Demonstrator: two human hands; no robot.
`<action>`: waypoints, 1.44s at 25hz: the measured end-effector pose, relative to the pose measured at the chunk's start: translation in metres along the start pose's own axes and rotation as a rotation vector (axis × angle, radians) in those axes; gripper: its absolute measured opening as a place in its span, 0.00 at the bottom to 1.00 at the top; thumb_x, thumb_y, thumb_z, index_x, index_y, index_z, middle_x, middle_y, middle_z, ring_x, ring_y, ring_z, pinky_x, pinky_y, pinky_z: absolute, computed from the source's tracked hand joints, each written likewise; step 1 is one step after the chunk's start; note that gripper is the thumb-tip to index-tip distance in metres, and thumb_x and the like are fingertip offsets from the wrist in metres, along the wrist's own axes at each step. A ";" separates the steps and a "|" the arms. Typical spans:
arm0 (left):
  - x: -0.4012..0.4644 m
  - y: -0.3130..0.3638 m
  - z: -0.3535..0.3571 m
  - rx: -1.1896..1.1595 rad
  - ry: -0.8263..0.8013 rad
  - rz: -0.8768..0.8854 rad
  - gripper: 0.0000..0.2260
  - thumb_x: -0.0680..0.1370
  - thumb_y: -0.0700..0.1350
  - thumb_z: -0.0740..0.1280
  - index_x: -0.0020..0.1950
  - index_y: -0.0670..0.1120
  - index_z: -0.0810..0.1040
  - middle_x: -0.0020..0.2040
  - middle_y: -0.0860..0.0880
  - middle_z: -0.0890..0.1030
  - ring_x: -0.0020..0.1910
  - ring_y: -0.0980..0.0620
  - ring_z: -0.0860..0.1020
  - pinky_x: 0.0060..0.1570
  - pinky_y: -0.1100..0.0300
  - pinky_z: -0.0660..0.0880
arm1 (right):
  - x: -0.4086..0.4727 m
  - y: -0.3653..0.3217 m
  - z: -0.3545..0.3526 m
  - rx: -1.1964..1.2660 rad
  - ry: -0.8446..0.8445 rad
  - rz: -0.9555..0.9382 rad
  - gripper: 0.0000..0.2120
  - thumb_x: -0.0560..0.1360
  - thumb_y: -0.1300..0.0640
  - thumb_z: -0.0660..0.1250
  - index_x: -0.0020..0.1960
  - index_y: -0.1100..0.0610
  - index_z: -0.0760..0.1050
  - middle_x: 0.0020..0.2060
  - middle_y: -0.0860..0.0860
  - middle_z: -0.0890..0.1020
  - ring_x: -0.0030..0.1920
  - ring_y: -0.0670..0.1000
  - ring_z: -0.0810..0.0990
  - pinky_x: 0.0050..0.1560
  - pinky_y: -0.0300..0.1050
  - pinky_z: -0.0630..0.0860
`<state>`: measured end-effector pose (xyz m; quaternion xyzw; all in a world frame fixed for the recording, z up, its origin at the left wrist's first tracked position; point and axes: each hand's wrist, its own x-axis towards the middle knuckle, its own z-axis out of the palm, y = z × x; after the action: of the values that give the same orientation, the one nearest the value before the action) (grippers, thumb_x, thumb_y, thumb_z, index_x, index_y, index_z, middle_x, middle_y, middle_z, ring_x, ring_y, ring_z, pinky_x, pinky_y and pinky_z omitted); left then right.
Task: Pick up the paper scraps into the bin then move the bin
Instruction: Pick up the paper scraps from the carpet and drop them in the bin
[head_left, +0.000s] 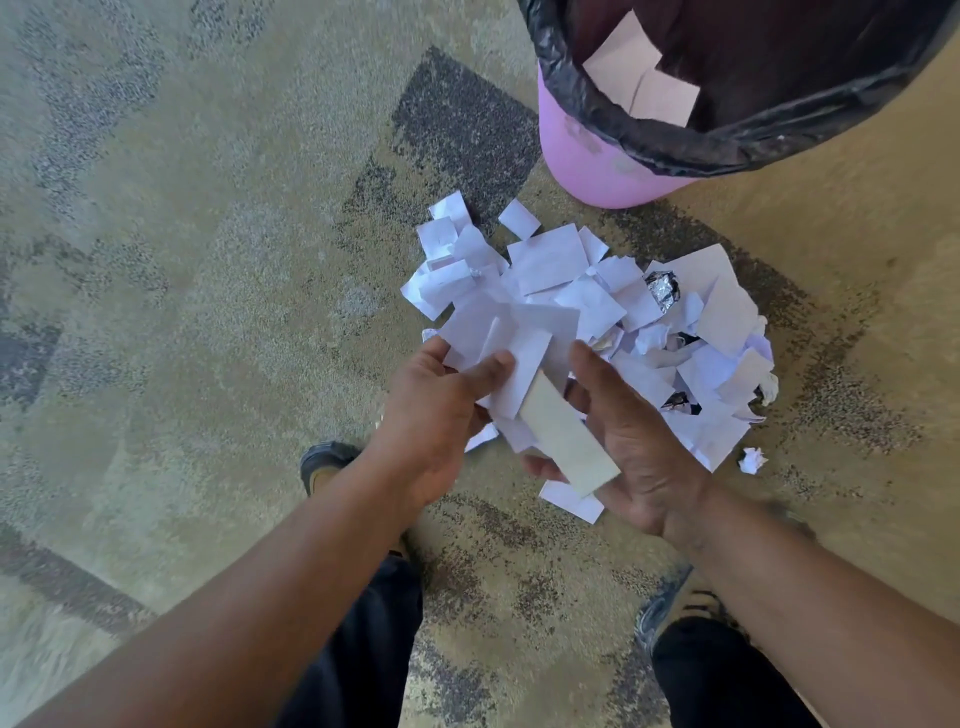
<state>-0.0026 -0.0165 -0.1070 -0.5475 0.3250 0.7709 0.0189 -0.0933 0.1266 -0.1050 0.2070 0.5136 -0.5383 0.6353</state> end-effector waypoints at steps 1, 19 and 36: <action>-0.007 0.011 0.015 -0.056 0.004 0.039 0.14 0.79 0.33 0.69 0.64 0.44 0.80 0.55 0.45 0.87 0.49 0.47 0.86 0.50 0.48 0.82 | -0.009 -0.009 0.003 0.073 -0.053 -0.020 0.38 0.65 0.34 0.76 0.70 0.49 0.74 0.66 0.56 0.80 0.63 0.58 0.80 0.56 0.66 0.77; 0.024 0.161 0.189 0.067 -0.054 -0.038 0.12 0.82 0.38 0.65 0.64 0.38 0.77 0.52 0.40 0.83 0.44 0.45 0.82 0.48 0.54 0.82 | -0.041 -0.217 -0.002 0.282 0.247 -0.292 0.11 0.79 0.65 0.66 0.60 0.66 0.77 0.53 0.63 0.86 0.48 0.57 0.88 0.48 0.43 0.85; 0.066 0.055 0.039 0.139 0.276 -0.062 0.05 0.80 0.42 0.65 0.53 0.45 0.80 0.41 0.50 0.77 0.39 0.52 0.75 0.38 0.60 0.71 | 0.014 -0.093 -0.037 -0.418 0.324 -0.419 0.11 0.79 0.67 0.62 0.51 0.57 0.81 0.47 0.52 0.86 0.47 0.53 0.85 0.43 0.44 0.78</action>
<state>-0.0824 -0.0615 -0.1297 -0.6552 0.3601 0.6632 0.0357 -0.1936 0.1193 -0.1045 0.0449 0.7387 -0.5002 0.4496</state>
